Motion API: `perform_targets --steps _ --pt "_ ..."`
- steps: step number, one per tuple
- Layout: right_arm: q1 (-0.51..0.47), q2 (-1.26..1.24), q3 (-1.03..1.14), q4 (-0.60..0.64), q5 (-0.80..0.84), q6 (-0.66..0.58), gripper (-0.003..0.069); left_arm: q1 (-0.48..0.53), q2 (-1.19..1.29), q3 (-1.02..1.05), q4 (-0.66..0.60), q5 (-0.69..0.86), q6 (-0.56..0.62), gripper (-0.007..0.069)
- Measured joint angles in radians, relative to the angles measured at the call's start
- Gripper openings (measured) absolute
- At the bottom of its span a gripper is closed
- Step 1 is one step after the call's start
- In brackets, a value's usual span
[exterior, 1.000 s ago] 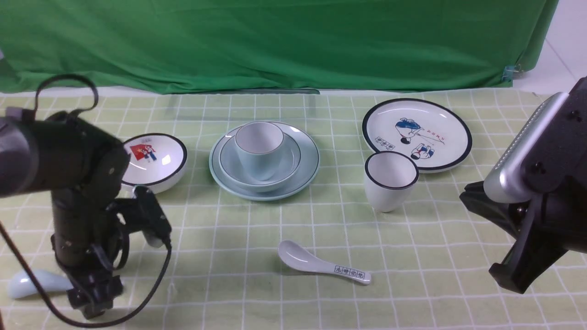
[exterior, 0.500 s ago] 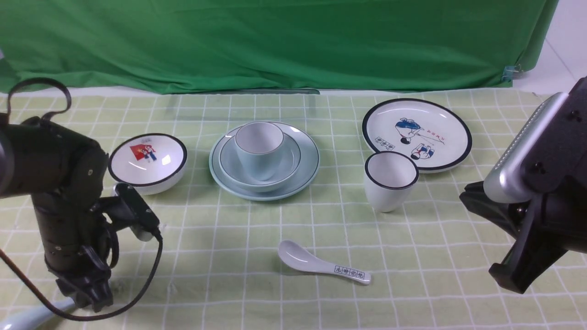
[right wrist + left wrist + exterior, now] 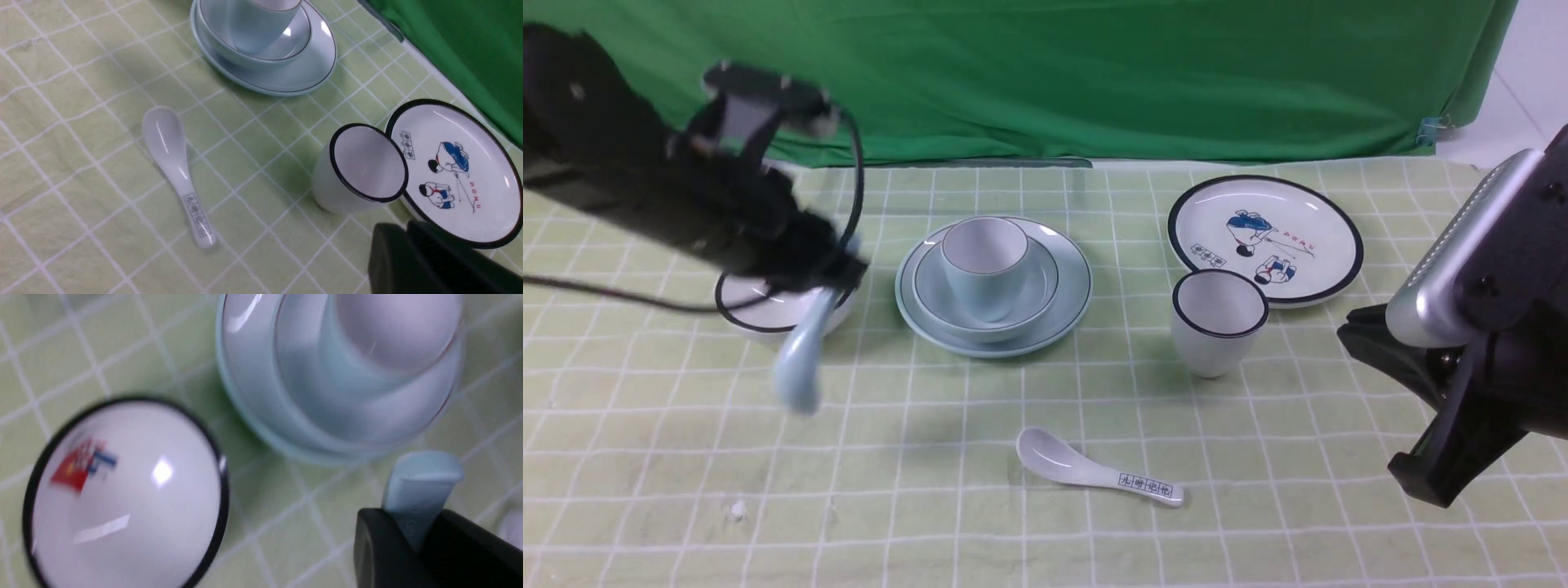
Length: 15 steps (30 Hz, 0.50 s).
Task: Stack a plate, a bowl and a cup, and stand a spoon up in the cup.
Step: Use the left arm to grab a blue soup spoon, then use the left arm to put the blue soup spoon into the blue teacup in the middle
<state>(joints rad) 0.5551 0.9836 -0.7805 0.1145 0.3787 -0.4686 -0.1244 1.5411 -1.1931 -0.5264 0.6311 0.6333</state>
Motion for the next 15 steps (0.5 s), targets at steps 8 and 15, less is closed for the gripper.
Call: perform_targets --steps 8,15 --pt "0.0 0.004 0.0 0.0 -0.03 0.0 0.0082 -0.103 0.098 -0.125 -0.153 -0.202 0.11 0.0071" --pt "0.0 0.054 0.0 0.0 -0.033 0.0 0.0083 -0.164 0.223 -0.166 -0.073 -0.351 0.112 0.0071"
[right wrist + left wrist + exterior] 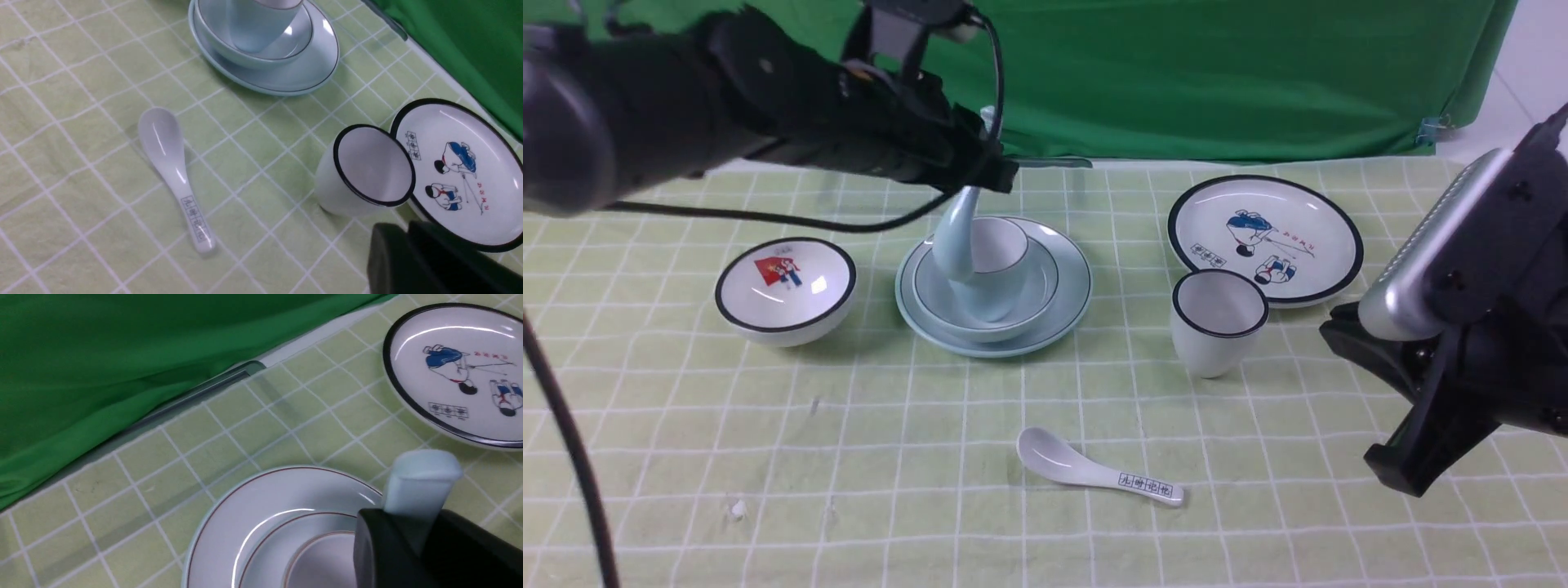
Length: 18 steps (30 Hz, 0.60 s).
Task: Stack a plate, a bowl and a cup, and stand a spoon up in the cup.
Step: Use the left arm to put the blue soup spoon into the blue teacup in the middle
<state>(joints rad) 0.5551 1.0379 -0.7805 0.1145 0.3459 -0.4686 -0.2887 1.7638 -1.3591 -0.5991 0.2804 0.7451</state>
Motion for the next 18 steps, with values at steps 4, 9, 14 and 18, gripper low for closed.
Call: perform_targets --steps 4,9,14,18 --pt "0.0 0.02 0.0 0.0 0.002 0.0 0.0084 0.0 0.017 -0.001 0.004 -0.026 -0.004 0.0071" --pt "0.0 0.033 0.0 0.0 0.0 0.0 0.0086 0.0 0.017 -0.052 0.004 0.046 -0.006 0.0071" --pt "0.0 0.056 0.0 0.0 -0.001 0.0 0.009 0.0 0.017 -0.116 0.003 0.076 -0.006 0.0071" --pt "0.0 0.066 0.0 0.0 -0.001 0.0 0.0093 0.0 0.031 -0.12 0.003 0.069 -0.006 0.0071"
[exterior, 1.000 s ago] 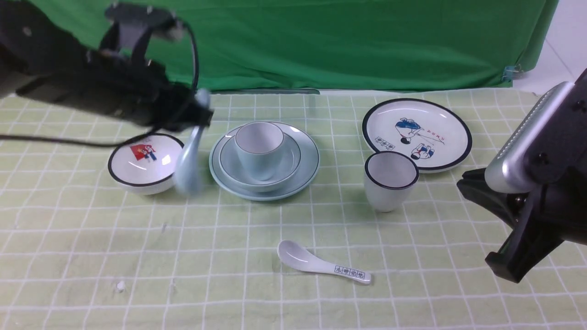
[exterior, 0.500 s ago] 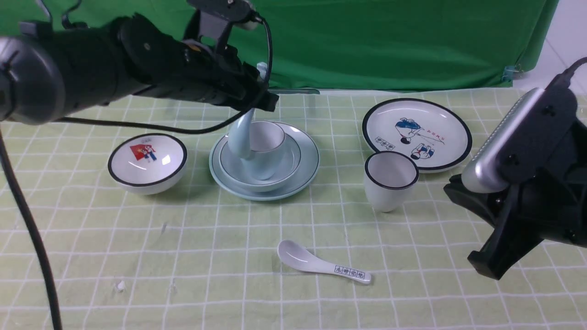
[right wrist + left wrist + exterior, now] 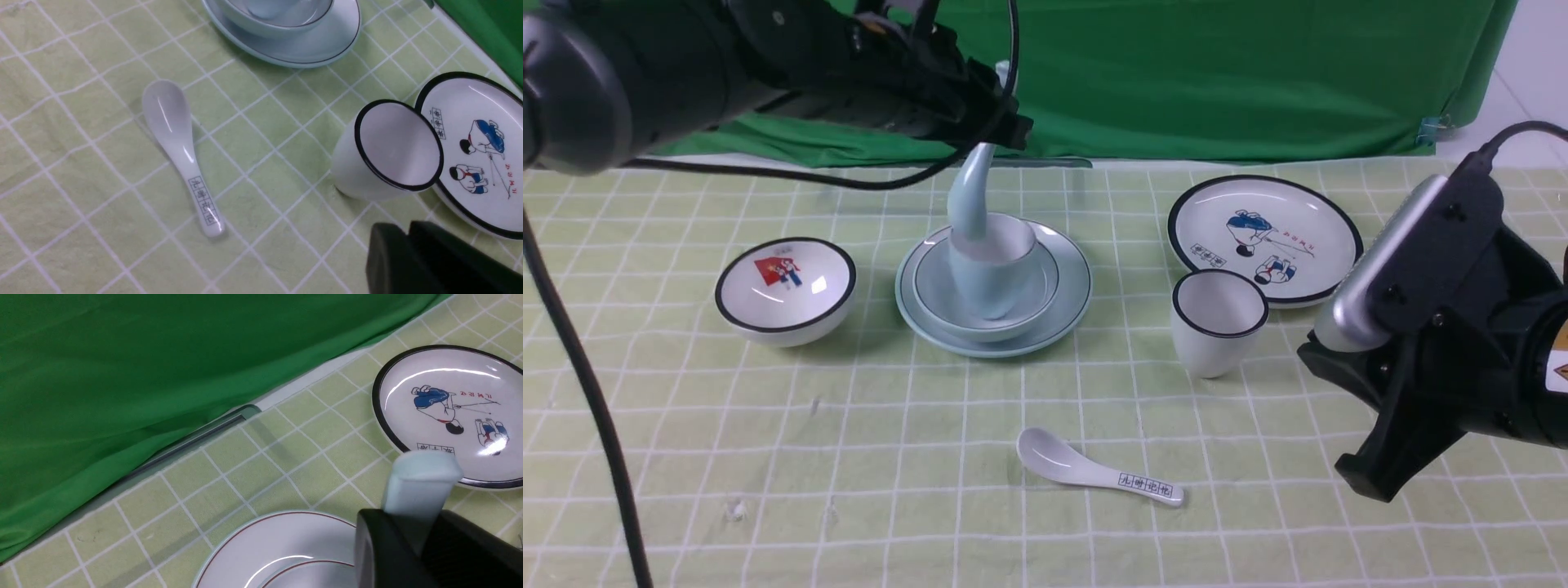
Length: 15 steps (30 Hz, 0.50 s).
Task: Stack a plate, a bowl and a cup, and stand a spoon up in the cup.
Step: Use the left arm to put the blue soup spoon into the blue teacup in the middle
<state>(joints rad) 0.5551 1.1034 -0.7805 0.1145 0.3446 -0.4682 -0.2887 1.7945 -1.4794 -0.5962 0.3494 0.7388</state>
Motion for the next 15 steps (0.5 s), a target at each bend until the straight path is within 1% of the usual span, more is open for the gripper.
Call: perform_targets --steps 11,15 --pt "0.0 0.0 0.0 0.0 0.0 0.0 0.0099 0.0 0.069 0.0 0.0 -0.001 -0.001 0.0071" --pt "0.0 0.0 0.0 0.001 0.0 0.0 0.0102 0.0 0.102 0.0 0.013 0.026 -0.001 0.0071"
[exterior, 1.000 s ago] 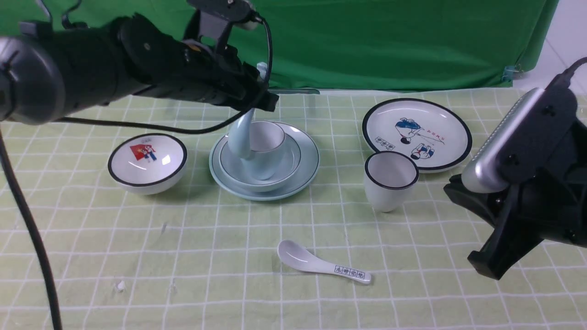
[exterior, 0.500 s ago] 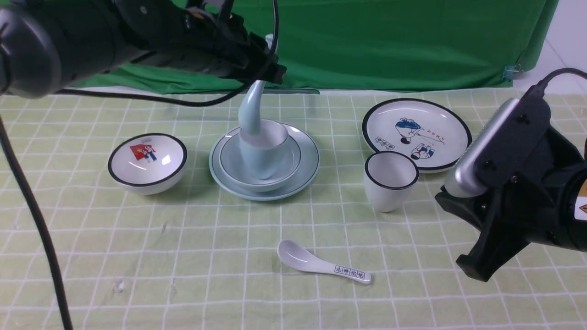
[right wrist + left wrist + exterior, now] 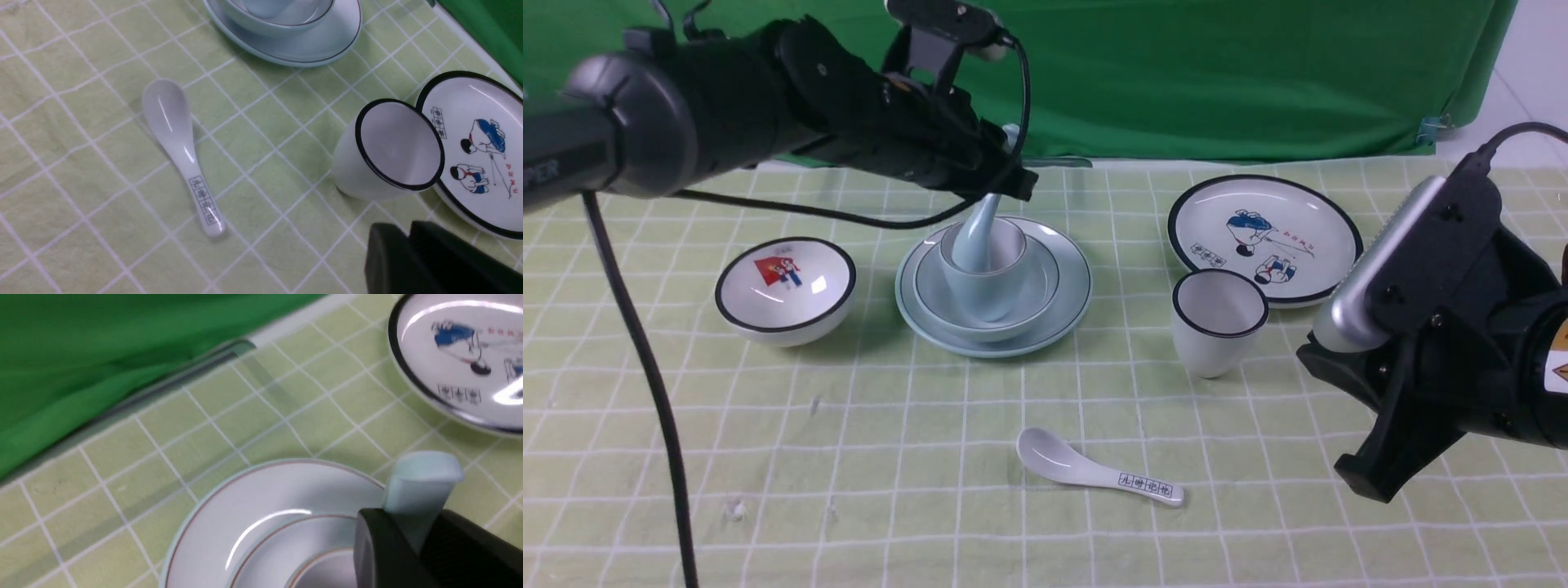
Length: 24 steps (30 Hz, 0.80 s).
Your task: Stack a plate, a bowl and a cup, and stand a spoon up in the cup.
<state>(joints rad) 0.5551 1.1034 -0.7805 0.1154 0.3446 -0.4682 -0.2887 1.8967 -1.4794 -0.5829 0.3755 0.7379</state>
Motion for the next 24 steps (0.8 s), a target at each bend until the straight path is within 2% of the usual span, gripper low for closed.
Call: perform_targets --steps 3,9,11,14,15,16,17,20,24 --pt "0.0 0.0 0.0 0.0 0.001 0.0 0.0102 0.0 0.006 0.0 0.015 0.02 0.0 0.009" --pt "0.0 -0.018 -0.009 -0.006 0.109 -0.001 0.0091 0.0 -0.028 0.0 0.038 0.073 -0.006 0.0283" --pt "0.0 -0.049 -0.027 -0.015 0.193 -0.001 0.0088 0.0 -0.083 0.0 0.079 0.1 -0.042 0.0345" --pt "0.0 -0.108 -0.049 -0.027 0.302 0.003 0.0087 0.0 -0.17 0.0 0.169 0.15 -0.117 0.0367" --pt "0.0 -0.113 -0.05 -0.027 0.311 0.003 0.0087 0.0 -0.178 0.0 0.177 0.155 -0.125 0.0367" --pt "0.0 -0.154 -0.053 -0.053 0.378 0.022 0.0087 0.0 -0.249 0.0 0.255 0.21 -0.196 0.0353" --pt "0.0 -0.165 -0.053 -0.056 0.395 0.026 0.0087 0.0 -0.249 0.0 0.255 0.21 -0.196 0.035" --pt "0.0 -0.251 -0.042 -0.141 0.497 0.112 0.0071 0.0 -0.394 0.0 0.386 0.346 -0.33 0.0253" --pt "0.0 -0.385 0.038 -0.187 0.464 0.187 0.0013 0.0 -0.532 0.0 0.426 0.476 -0.374 0.0102"
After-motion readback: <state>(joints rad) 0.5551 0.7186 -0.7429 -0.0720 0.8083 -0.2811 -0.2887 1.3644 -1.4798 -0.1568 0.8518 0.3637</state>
